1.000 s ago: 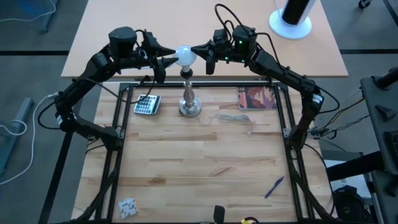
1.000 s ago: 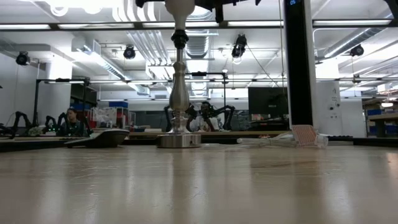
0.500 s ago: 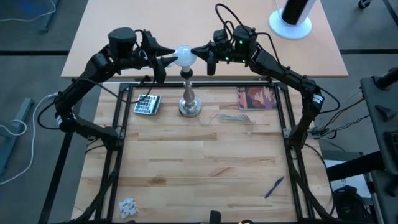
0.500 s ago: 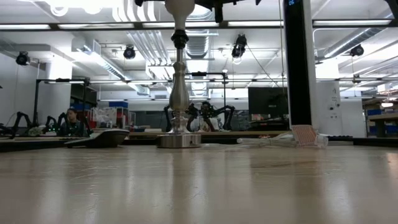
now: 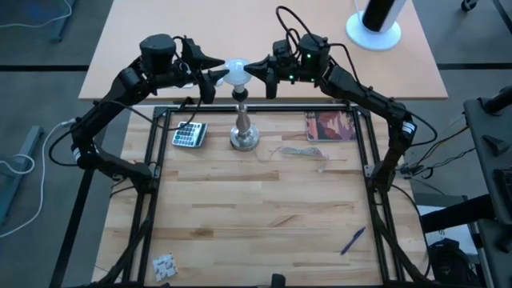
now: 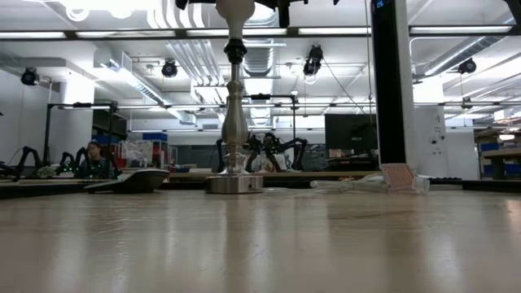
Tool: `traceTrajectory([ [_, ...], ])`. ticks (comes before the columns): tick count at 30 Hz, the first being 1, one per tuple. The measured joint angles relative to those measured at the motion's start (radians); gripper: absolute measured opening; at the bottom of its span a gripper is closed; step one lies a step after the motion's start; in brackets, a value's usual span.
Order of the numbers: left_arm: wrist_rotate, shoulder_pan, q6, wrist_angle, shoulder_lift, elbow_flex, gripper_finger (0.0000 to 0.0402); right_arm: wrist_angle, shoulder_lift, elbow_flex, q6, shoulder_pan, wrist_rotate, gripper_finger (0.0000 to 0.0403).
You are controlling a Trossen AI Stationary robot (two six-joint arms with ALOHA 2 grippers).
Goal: Screw lightbulb
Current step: Insert the lightbulb into the table lamp
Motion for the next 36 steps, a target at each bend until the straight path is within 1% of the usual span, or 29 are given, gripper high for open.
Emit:
traceTrajectory([
  [4,-0.005,0.0,-0.002,0.008,-0.015,-0.002,0.0136,-0.005,-0.01,0.0,-0.009,0.003,-0.002,0.0],
  [11,-0.003,0.0,-0.013,0.006,-0.075,-0.003,0.0127,0.004,-0.038,0.0,-0.029,0.0,0.061,0.0],
  [14,0.028,-0.001,-0.034,0.009,-0.095,-0.003,0.0124,0.003,-0.039,0.0,-0.042,0.0,0.07,0.0],
  [16,0.056,-0.001,-0.042,0.009,-0.095,-0.002,0.0121,0.003,-0.04,0.0,-0.058,-0.001,0.086,0.0],
  [25,0.102,-0.004,-0.052,-0.003,-0.042,-0.002,0.0102,-0.004,-0.012,-0.002,-0.077,-0.008,0.092,0.0],
  [31,0.102,-0.002,-0.023,-0.013,-0.039,-0.002,0.0093,-0.001,-0.01,-0.002,-0.081,-0.008,0.092,0.0],
  [33,0.07,-0.002,-0.02,-0.013,-0.039,-0.003,0.0088,-0.002,-0.01,-0.002,-0.081,-0.008,0.091,0.0],
  [36,0.039,-0.002,-0.011,-0.02,-0.036,-0.013,0.0062,0.002,-0.01,-0.002,-0.087,-0.008,0.091,0.0],
])
